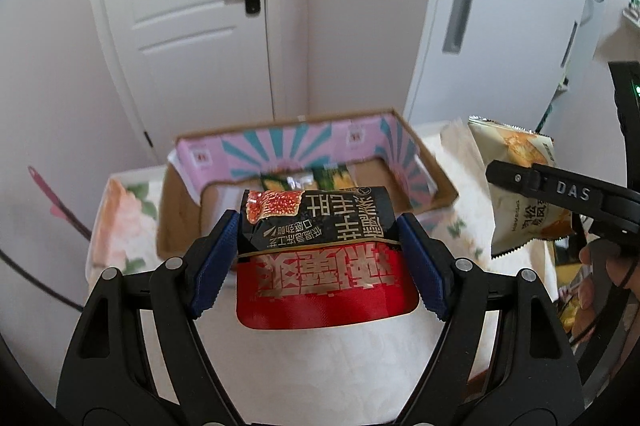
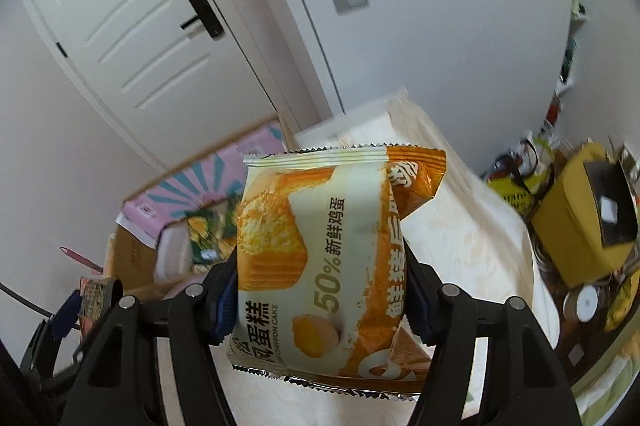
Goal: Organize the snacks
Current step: 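Carry both packets into the pink box and open both grippers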
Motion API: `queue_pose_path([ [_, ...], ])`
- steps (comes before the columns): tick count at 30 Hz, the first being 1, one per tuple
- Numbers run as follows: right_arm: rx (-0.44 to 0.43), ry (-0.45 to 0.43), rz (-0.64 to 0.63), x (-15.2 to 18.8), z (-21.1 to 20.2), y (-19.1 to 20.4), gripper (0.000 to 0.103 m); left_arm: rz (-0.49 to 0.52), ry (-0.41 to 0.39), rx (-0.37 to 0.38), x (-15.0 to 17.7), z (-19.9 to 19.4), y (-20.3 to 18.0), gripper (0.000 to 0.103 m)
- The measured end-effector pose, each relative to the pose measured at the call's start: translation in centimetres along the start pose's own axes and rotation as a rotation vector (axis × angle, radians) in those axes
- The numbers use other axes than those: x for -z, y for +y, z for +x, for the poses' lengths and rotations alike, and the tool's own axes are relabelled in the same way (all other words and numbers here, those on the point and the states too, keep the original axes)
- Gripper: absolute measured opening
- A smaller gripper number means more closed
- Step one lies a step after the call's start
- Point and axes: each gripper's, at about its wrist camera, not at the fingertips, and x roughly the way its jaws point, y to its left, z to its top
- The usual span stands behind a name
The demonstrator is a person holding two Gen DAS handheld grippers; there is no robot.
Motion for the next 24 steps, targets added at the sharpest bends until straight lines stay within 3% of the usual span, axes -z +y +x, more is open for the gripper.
queue_pose_path([
  [10,-0.098,-0.037,-0.051,-3.6,1.1,5.3,0.063,-0.017,0.013,-0.008,-4.5,2.5,5.0,0.077],
  [16,-0.143,-0.027,-0.08,-4.4,2.8,8.6,0.063,-0.023,0.083,-0.006,-6.2,6.3,8.1,0.077],
  [24,-0.131,0.038,-0.08,-4.1,5.8,10.1,0.063,-0.003,0.187,0.017,-5.8,11.4,9.7,0.078],
])
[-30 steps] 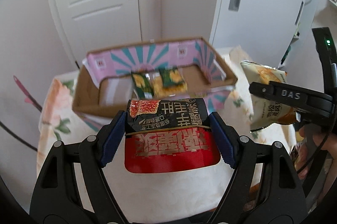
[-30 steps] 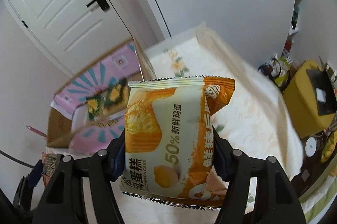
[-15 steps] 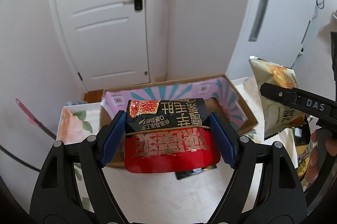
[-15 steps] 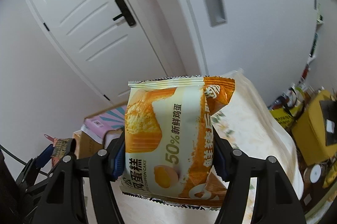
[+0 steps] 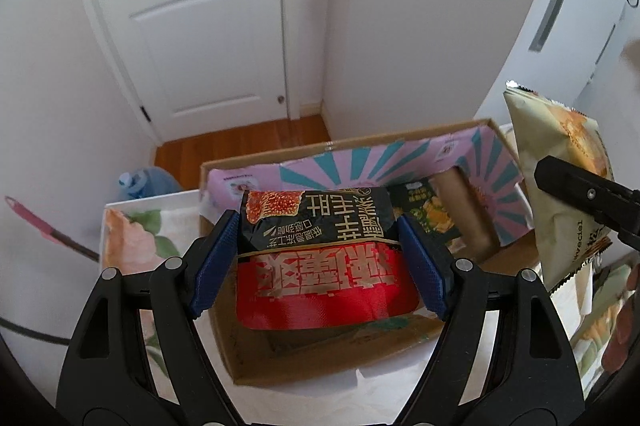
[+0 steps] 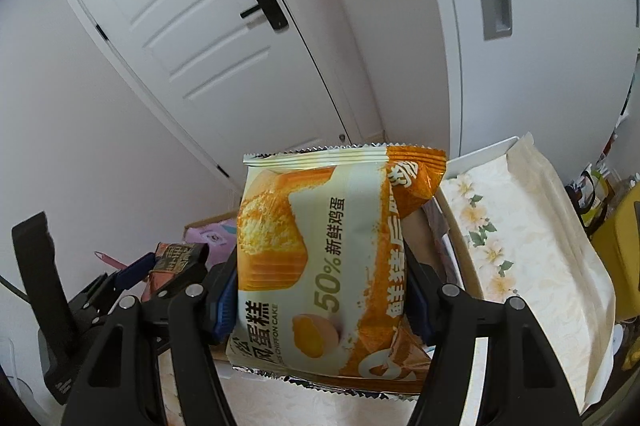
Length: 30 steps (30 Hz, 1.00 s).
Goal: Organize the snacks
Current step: 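Carry both packets into the pink box and open both grippers, then move the left tool to the black cheese cracker packet while the right moves to the white stick packet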
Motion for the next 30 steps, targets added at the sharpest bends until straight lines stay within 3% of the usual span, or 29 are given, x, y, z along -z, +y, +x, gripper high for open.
queue_pose_path([
  [2,0.005,0.019,0.002,-0.1,0.8,-0.1,0.063,0.025,0.01,-0.017,-0.1,0.8,-0.2,0.084],
  [3,0.004,0.027,0.007,-0.3,1.2,0.0,0.063,0.038,0.01,-0.04,0.1,0.8,-0.3,0.098],
  [4,0.003,0.034,0.012,-0.3,1.4,0.0,0.063,0.052,0.009,-0.069,0.2,1.0,-0.4,0.103],
  [8,0.006,0.055,0.02,-0.7,2.0,-0.1,0.063,0.066,0.005,-0.082,0.8,1.0,0.0,0.103],
  [15,-0.024,0.138,-0.002,-0.3,3.6,-0.5,0.063,-0.046,0.001,-0.081,2.4,-0.9,3.1,0.103],
  [21,-0.049,0.192,-0.043,-0.3,5.9,1.4,0.064,-0.1,-0.011,-0.098,3.0,-2.4,4.9,0.103],
  [23,-0.054,0.203,-0.061,-0.3,6.5,1.9,0.067,-0.131,-0.018,-0.087,3.2,-2.9,5.5,0.103],
  [24,-0.052,0.21,-0.069,-0.3,6.9,2.2,0.076,-0.144,-0.023,-0.08,3.2,-3.2,5.7,0.103],
  [25,-0.05,0.205,-0.068,-0.3,7.1,2.3,0.092,-0.156,-0.029,-0.074,3.3,-3.5,5.9,0.103],
  [26,-0.056,0.189,-0.061,-0.4,7.0,2.4,0.098,-0.165,-0.037,-0.072,3.5,-3.9,6.1,0.103],
  [30,-0.097,0.1,-0.052,-0.8,5.2,2.4,0.102,-0.18,-0.062,-0.066,4.2,-5.0,6.3,0.103],
])
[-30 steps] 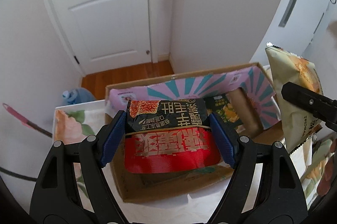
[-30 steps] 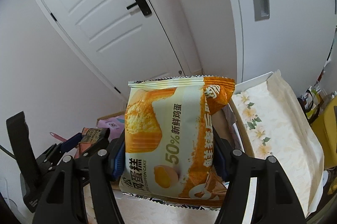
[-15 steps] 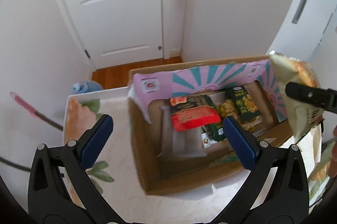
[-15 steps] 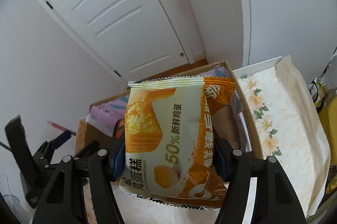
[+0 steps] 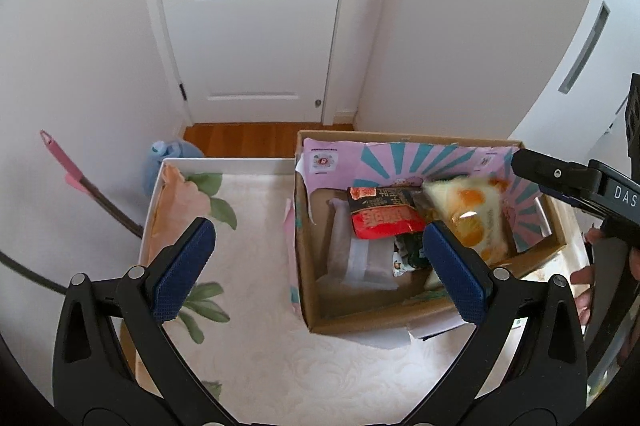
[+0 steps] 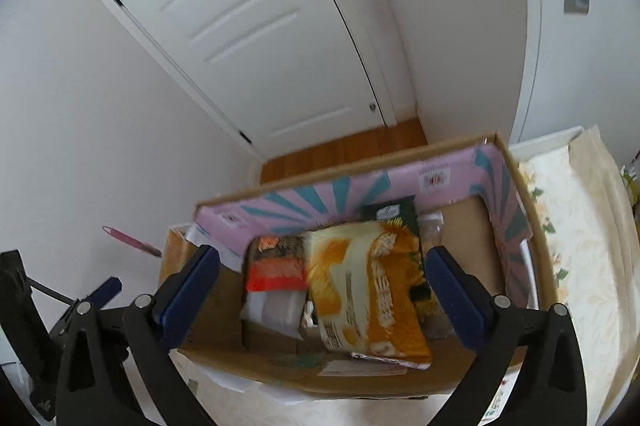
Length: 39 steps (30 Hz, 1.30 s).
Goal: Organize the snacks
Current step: 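Move the left tool to the black cheese cracker packet while the right moves to the white stick packet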
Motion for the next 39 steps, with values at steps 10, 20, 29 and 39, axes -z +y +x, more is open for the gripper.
queue_pose_path([
  [10,0.067,-0.053,-0.012,0.8,-3.8,-1.6,0.102,0.022,-0.009,0.056,2.0,-1.8,-1.4,0.103],
  [20,0.061,-0.117,-0.076,1.5,-7.0,-3.8,0.102,0.037,-0.026,0.018,5.4,-4.0,-5.5,0.103],
  [29,0.043,-0.066,-0.182,3.1,-9.2,-7.3,0.102,0.019,-0.015,-0.001,9.5,-2.7,-9.3,0.103],
  [39,0.115,0.041,-0.299,10.0,-6.8,-12.1,0.102,0.068,0.055,0.08,13.8,4.9,-11.9,0.103],
])
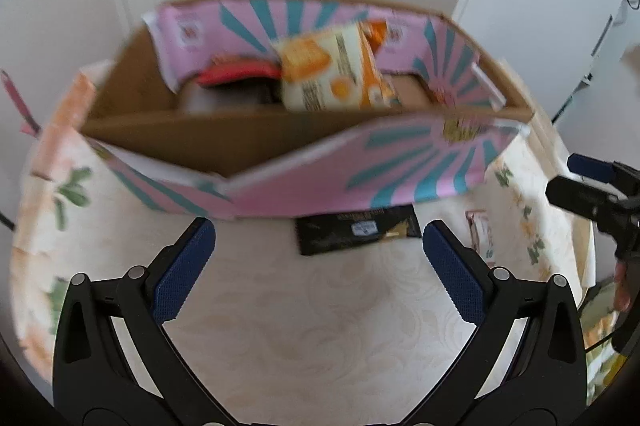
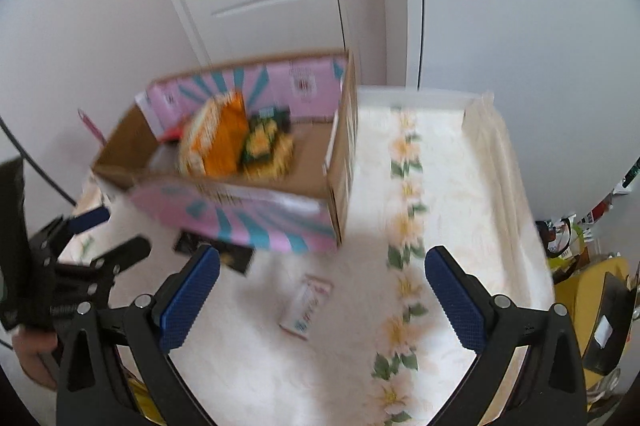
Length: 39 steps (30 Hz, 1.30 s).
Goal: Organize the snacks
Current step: 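Move the left tool to the black cheese cracker packet while the right moves to the white stick packet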
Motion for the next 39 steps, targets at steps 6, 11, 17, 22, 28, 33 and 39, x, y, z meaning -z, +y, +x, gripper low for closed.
queue_pose_path([
  [6,-0.014,0.028,0.028,2.7,2.3,-0.9,0.102,0.056,0.008,0.027,1.2,2.7,-0.5,0.103],
  [11,-0.013,0.022,0.031,3.3,2.9,-0.9,0.102,0.093,0.009,0.084,0.9,3.6,-1.0,0.103],
  [17,-0.016,0.016,0.037,3.6,3.2,-0.9,0.102,0.138,0.029,0.123,0.8,4.6,-1.5,0.103],
  [22,-0.019,0.023,0.026,4.1,3.7,-0.6,0.102,0.158,0.049,0.136,0.7,5.2,-1.8,0.103],
  [28,-0.025,0.028,0.029,4.3,4.4,-0.2,0.102,0.196,0.095,0.145,0.5,6.5,-2.1,0.103],
  [33,-0.03,0.021,0.039,4.0,4.5,-0.5,0.102,0.242,0.108,0.13,0.6,7.1,-3.2,0.103],
  [39,-0.032,0.017,0.057,3.8,4.5,-0.9,0.102,0.264,0.139,0.165,1.3,6.7,-4.4,0.103],
])
